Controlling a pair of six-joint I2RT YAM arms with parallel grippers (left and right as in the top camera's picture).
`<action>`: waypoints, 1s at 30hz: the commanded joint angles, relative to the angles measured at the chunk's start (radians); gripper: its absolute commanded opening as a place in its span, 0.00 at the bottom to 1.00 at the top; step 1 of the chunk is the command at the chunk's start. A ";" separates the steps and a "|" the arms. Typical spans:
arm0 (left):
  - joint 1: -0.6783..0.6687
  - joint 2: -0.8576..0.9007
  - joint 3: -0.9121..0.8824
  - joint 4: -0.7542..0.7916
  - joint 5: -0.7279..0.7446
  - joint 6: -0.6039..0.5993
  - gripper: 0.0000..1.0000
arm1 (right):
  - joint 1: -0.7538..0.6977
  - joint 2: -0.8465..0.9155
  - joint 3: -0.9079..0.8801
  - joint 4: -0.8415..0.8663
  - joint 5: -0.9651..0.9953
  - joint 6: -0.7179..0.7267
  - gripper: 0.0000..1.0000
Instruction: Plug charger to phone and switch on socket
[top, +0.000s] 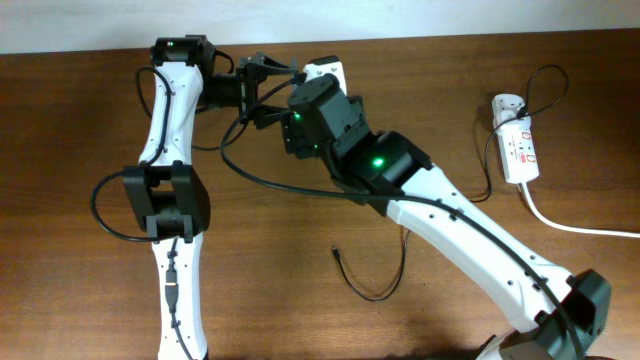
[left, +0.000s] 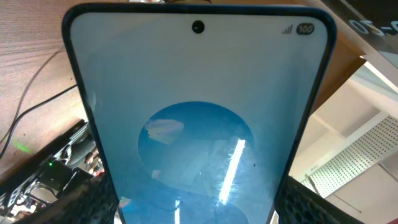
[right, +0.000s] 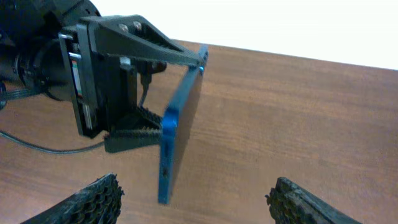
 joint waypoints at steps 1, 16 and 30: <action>-0.011 0.005 0.029 -0.002 0.055 -0.003 0.78 | 0.018 0.018 0.029 0.031 0.024 -0.015 0.80; -0.012 0.005 0.029 -0.002 0.055 -0.001 0.80 | 0.016 0.100 0.029 0.077 0.021 0.043 0.66; -0.011 0.005 0.029 -0.001 0.055 -0.001 0.80 | 0.002 0.131 0.038 0.111 0.053 0.046 0.53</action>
